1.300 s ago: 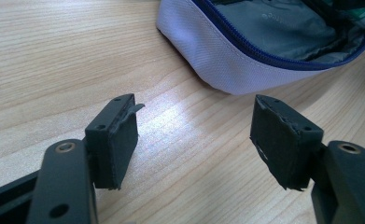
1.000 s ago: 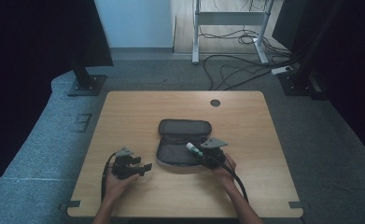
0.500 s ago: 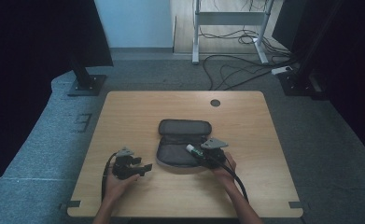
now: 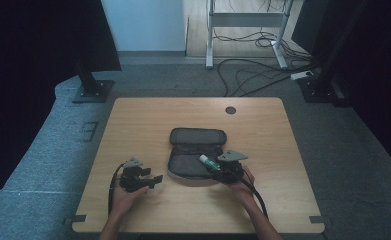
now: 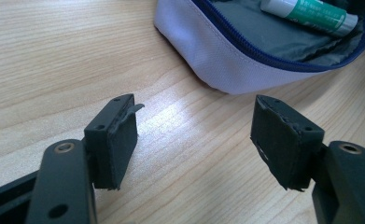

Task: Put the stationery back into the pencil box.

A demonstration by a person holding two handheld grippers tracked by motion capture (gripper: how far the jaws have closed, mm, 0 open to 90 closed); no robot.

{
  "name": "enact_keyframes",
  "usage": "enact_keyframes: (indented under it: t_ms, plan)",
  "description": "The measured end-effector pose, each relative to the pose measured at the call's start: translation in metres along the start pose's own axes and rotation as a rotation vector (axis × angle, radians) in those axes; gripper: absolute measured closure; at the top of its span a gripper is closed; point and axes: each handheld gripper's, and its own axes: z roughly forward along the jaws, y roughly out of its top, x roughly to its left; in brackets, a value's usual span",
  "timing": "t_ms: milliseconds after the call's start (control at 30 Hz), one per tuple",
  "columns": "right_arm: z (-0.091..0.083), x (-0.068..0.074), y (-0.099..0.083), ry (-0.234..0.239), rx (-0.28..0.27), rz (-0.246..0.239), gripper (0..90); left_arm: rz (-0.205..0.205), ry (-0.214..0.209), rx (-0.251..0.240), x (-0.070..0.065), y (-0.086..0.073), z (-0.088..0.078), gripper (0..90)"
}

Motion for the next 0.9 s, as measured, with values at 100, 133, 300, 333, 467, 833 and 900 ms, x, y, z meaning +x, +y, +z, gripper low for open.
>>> enact_keyframes:
  t_ms: [100,133,300,333,467,833,900]
  plan:
    - [-0.006,0.001,-0.002,0.013,-0.011,0.009,47.9,0.002,0.000,0.000,0.000,0.000,0.000,31.9]
    - [-0.009,0.001,-0.003,0.018,-0.015,0.013,47.7,0.002,-0.001,0.001,0.000,0.000,0.000,31.9]
    - [-0.018,0.001,-0.005,0.027,-0.030,0.025,47.1,0.003,-0.001,0.001,0.000,0.000,-0.001,31.9]
    - [-0.020,0.001,-0.006,0.030,-0.029,0.025,46.9,0.002,-0.002,-0.001,0.000,0.001,-0.001,31.9]
    - [-0.030,0.000,-0.011,0.030,-0.034,0.029,46.9,0.000,-0.002,-0.003,0.000,0.001,-0.001,31.9]
    - [-0.056,-0.006,-0.024,0.028,-0.049,0.045,45.6,0.000,-0.004,-0.005,0.000,0.001,-0.003,31.9]
    - [-0.062,-0.008,-0.025,0.028,-0.057,0.057,45.2,-0.001,-0.005,-0.006,0.000,0.000,-0.004,31.8]
